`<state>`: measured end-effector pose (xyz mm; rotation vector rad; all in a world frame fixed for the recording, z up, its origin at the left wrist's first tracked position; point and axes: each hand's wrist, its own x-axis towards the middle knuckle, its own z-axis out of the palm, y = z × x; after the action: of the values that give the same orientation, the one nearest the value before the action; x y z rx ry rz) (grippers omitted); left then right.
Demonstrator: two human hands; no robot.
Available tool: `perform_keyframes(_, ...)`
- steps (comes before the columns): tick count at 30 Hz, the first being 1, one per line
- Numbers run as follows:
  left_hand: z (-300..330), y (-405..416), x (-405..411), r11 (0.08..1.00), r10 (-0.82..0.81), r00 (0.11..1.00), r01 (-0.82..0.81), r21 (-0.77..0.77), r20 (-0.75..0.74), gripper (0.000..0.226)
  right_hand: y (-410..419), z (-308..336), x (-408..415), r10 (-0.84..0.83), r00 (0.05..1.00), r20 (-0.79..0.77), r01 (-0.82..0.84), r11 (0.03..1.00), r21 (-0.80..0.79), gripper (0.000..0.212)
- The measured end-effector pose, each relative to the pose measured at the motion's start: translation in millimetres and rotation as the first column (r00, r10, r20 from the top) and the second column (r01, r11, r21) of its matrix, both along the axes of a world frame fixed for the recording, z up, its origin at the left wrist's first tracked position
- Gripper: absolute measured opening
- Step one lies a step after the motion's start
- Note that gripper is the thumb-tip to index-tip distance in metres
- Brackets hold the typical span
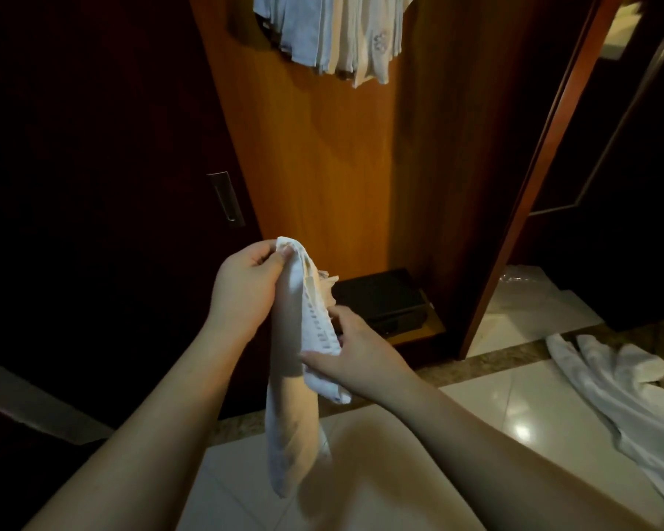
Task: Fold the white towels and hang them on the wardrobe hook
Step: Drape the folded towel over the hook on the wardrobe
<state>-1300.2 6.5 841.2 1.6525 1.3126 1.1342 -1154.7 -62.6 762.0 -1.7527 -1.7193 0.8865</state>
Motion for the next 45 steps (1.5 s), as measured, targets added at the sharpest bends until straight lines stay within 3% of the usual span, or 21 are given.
perform_keyframes(3,0,-1,-9,0.999,0.040,0.998,-0.039,-0.024,0.043,0.022,2,-11,10,-0.030,0.982,0.189,0.027,0.999,0.021,0.030)
perform_keyframes(6,-2,1,-24,0.999,0.048,0.999,-0.048,-0.011,0.017,0.021,6,-3,39,-0.097,0.975,0.201,0.105,0.994,-0.027,0.014)
perform_keyframes(8,-3,2,-33,0.998,0.058,0.998,-0.057,-0.020,0.013,0.020,10,15,64,-0.145,0.982,0.118,0.147,0.989,-0.013,0.017)
perform_keyframes(13,-1,0,-41,1.000,0.020,0.995,-0.018,-0.022,0.095,0.019,13,55,98,-0.251,0.942,-0.221,0.300,0.927,0.223,0.019)
perform_keyframes(16,-3,-3,-32,1.000,0.021,0.997,-0.021,0.003,0.077,0.019,13,55,91,-0.312,0.926,-0.212,0.369,0.863,0.345,0.014)
perform_keyframes(21,14,-9,-13,0.994,0.009,0.987,-0.026,0.103,0.161,0.020,5,76,102,-0.332,0.878,-0.345,0.478,0.645,0.596,0.011)
perform_keyframes(27,27,-14,7,0.985,-0.030,0.979,-0.006,0.173,0.200,0.022,-3,94,115,-0.334,0.869,-0.366,0.495,0.595,0.633,0.023)
perform_keyframes(30,44,-18,14,0.989,-0.076,0.894,0.010,0.151,0.441,0.022,-9,108,114,-0.294,0.849,-0.439,0.525,0.563,0.638,0.022)
perform_keyframes(32,60,-21,14,0.992,-0.126,0.757,0.083,0.097,0.642,0.021,-11,121,112,-0.240,0.840,-0.487,0.534,0.532,0.658,0.021)
perform_keyframes(34,70,-22,13,0.978,-0.174,0.646,0.204,0.051,0.743,0.022,-12,130,111,-0.190,0.846,-0.498,0.517,0.518,0.682,0.022)
perform_keyframes(36,71,-21,13,0.956,-0.201,0.616,0.294,0.015,0.761,0.026,-10,135,110,-0.182,0.842,-0.508,0.516,0.546,0.660,0.021)
perform_keyframes(39,65,-19,16,0.963,-0.167,0.685,0.268,-0.032,0.709,0.036,-6,133,112,-0.177,0.782,-0.598,0.559,0.625,0.545,0.013)
perform_keyframes(40,63,-19,18,0.966,-0.150,0.704,0.254,-0.049,0.694,0.040,-5,131,115,-0.157,0.744,-0.650,0.550,0.696,0.462,0.013)
perform_keyframes(41,61,-19,19,0.967,-0.137,0.716,0.246,-0.064,0.684,0.042,-4,127,120,-0.104,0.688,-0.718,0.491,0.796,0.354,0.024)
perform_keyframes(43,57,-21,22,0.968,-0.103,0.732,0.229,-0.101,0.674,0.039,-5,115,131,0.007,0.474,-0.881,0.215,0.969,0.123,0.053)
perform_keyframes(45,53,-24,23,0.967,-0.062,0.742,0.211,-0.145,0.667,0.034,-8,98,132,0.007,0.354,-0.935,-0.028,1.000,-0.003,0.070)
